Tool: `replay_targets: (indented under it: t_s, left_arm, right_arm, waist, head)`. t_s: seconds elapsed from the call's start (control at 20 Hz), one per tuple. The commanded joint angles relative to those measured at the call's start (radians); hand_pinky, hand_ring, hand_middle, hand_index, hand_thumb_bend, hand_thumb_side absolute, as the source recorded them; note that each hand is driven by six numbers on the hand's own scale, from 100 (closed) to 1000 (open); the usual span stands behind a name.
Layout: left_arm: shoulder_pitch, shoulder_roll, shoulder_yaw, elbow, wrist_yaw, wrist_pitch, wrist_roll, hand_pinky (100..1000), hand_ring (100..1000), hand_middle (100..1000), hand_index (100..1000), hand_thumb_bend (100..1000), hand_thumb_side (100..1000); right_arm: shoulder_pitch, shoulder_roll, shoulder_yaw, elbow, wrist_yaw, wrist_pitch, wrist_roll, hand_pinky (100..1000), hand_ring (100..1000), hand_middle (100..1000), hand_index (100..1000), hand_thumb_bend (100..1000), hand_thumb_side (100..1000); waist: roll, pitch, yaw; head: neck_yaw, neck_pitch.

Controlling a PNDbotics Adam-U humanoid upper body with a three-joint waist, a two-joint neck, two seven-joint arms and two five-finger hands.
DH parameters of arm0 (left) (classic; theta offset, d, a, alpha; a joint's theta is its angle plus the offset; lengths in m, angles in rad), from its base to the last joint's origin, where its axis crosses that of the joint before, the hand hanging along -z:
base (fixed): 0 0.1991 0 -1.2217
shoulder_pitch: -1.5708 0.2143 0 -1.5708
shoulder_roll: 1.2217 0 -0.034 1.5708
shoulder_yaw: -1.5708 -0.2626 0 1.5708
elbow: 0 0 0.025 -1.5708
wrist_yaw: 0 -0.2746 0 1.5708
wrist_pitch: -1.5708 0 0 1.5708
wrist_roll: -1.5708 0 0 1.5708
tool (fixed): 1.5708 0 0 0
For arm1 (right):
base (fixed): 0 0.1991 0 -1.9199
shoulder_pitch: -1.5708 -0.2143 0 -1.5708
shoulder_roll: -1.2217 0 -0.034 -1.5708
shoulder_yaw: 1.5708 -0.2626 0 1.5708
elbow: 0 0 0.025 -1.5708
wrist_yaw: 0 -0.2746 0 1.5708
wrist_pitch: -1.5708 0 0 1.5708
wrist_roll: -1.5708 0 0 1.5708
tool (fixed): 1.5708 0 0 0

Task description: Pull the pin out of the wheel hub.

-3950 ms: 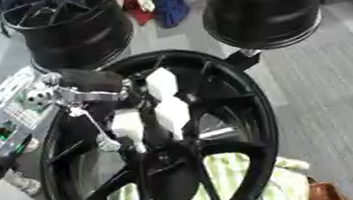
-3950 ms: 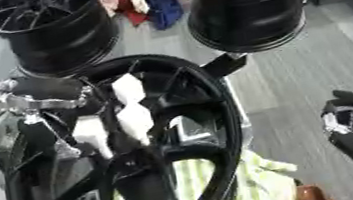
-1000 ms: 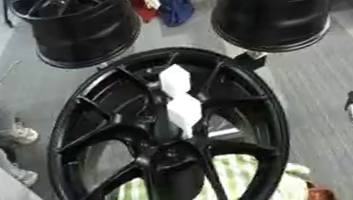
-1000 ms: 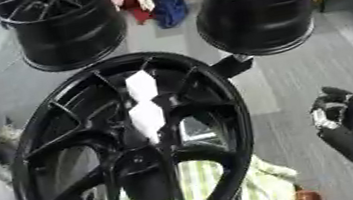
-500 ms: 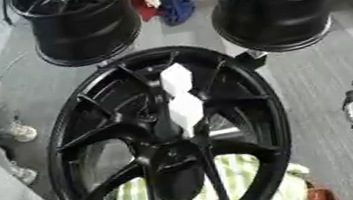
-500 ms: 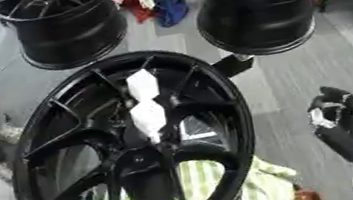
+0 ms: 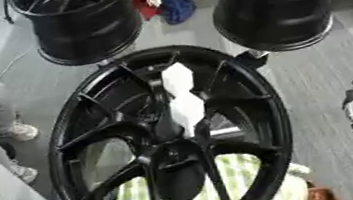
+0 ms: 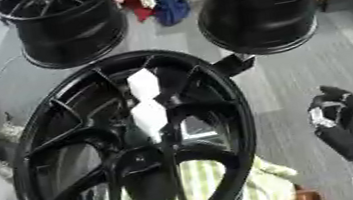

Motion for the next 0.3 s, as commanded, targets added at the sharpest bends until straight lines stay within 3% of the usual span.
replay_targets:
  t_s: [0.05, 0.3]
  left_arm:
    - [-0.013, 0.008, 0.002, -0.012, -0.005, -0.002, -0.006, 646, 603, 675, 784, 246, 271]
    - [-0.013, 0.004, 0.002, -0.013, -0.010, -0.001, -0.012, 647, 604, 676, 785, 248, 276]
  right_arm:
    - [-0.012, -0.012, -0.005, -0.019, -0.003, 0.000, -0.002, 716, 614, 680, 809, 100, 321]
    - [-0.012, -0.011, -0.004, -0.019, -0.003, 0.000, -0.002, 716, 614, 680, 809, 100, 321]
  waist:
    - [-0.001, -0.008, 0.000]
    - [-0.001, -0.008, 0.000]
  head:
    - [-0.001, -0.006]
    - [-0.001, -0.005]
